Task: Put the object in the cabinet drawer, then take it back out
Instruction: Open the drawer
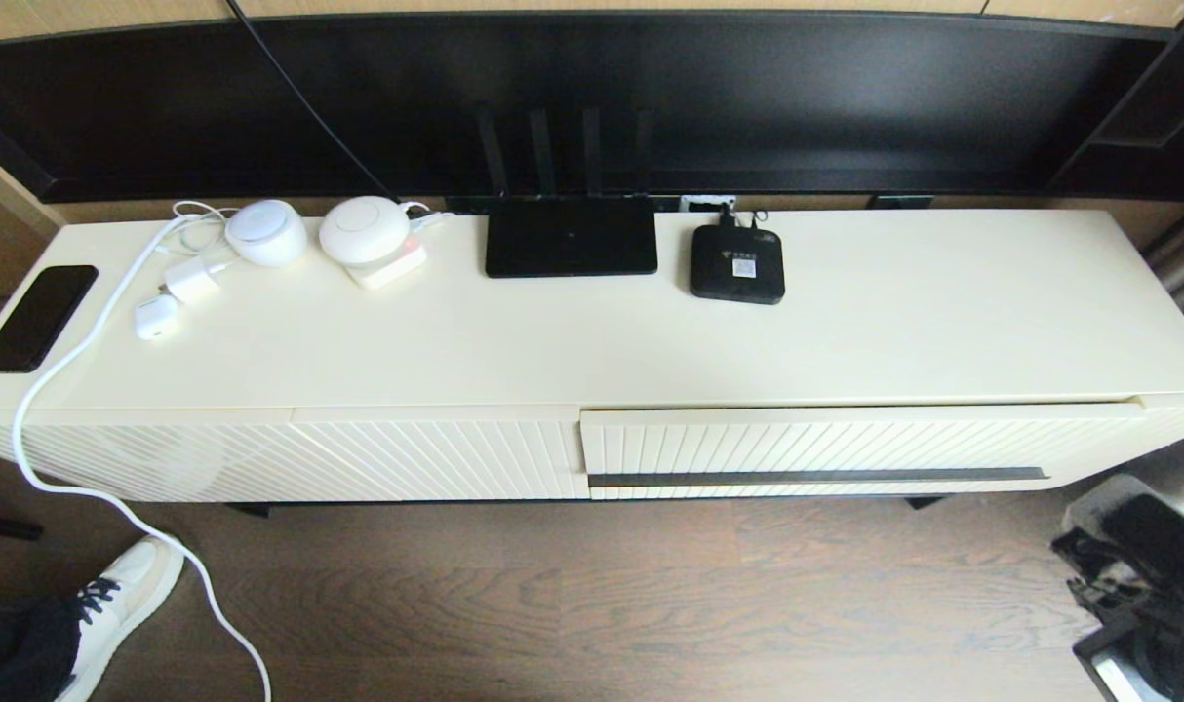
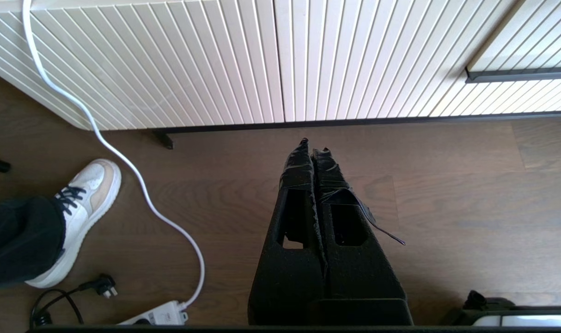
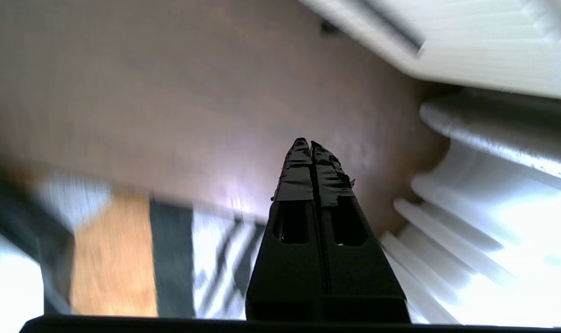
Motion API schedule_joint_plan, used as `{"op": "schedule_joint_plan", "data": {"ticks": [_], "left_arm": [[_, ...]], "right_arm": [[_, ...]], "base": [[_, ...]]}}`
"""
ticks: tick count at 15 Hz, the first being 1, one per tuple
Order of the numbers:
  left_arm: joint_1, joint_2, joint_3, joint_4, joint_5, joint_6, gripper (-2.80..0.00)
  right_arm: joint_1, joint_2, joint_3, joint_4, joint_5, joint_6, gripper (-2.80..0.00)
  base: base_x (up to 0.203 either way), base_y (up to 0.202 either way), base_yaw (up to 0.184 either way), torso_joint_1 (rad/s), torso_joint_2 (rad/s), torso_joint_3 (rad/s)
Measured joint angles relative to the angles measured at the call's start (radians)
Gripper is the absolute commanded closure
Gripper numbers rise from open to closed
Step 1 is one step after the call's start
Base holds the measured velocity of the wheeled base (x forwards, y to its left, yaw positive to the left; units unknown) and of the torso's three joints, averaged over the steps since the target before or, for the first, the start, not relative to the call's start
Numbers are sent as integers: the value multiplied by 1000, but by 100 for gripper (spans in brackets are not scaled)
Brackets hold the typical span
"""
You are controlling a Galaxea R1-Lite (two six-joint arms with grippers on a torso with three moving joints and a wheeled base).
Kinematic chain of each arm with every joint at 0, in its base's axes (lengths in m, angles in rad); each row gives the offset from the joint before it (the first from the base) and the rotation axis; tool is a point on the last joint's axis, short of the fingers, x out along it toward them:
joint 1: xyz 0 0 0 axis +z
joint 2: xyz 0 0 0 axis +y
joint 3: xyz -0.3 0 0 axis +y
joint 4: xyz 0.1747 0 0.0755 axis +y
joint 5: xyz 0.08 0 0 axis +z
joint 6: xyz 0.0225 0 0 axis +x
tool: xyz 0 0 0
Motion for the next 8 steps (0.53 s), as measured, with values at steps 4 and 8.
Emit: {"op": "schedule_joint_plan", "data": {"ticks": [4,8], "left_arm": [[0,0,0,0,0,0,0],[0,0,0,0,0,0,0]], "right_arm": [[25,-97,67,108,97,-163,0],[23,-81,127,-29,264,-413,0]], "base": [[0,0,0,0,0,0],[0,0,0,0,0,0]]}}
